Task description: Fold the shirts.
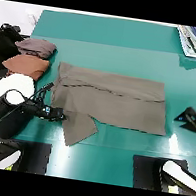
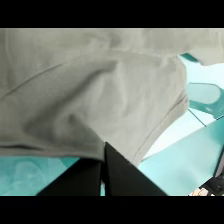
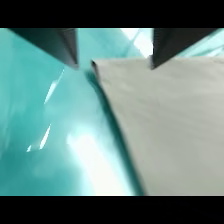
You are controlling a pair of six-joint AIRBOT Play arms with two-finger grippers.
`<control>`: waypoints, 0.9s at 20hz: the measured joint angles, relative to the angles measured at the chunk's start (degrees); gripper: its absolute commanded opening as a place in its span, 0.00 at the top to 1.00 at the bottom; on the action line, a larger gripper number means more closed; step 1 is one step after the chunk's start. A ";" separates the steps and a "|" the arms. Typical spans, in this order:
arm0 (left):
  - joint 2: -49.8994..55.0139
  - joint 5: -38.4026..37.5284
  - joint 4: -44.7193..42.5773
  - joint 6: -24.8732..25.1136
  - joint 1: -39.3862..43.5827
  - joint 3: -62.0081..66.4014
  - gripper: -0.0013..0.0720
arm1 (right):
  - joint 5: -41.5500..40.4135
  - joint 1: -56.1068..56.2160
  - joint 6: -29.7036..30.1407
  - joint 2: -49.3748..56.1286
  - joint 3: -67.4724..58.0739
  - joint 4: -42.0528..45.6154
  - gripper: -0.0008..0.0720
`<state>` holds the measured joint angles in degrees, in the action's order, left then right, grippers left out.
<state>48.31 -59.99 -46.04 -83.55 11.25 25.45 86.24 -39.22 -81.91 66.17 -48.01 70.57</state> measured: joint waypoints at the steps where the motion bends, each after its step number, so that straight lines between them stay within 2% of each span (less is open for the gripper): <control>1: 0.00 -0.04 -0.07 0.02 0.02 0.11 0.94 | -0.35 -0.72 0.24 0.31 2.56 -0.55 0.40; 5: 0.00 -0.11 -0.39 0.02 0.09 0.28 0.94 | -3.63 1.11 0.87 1.01 9.68 -2.73 0.40; 6: 0.00 -0.13 -0.39 0.02 0.09 0.31 0.94 | -4.52 2.36 0.90 1.05 10.78 -2.86 0.44; 9: 0.00 -0.46 -0.61 0.02 0.09 0.35 0.94 | -6.69 6.38 0.92 1.14 12.39 -3.28 0.87; 10: -0.09 -1.05 -1.05 0.02 0.09 0.46 0.95 | -7.43 7.39 0.92 1.18 12.33 -3.21 0.97; 13: -2.19 -4.07 -2.99 -0.63 0.09 1.46 0.95 | -5.55 9.62 1.01 0.24 10.10 -2.08 0.97; 18: -10.40 -12.59 -5.77 -5.16 0.11 3.89 0.94 | 0.83 10.40 1.05 -8.20 5.75 4.09 0.97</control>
<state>37.91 -72.58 -51.81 -88.71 11.35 29.34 87.07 -28.82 -80.86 57.98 -42.26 74.65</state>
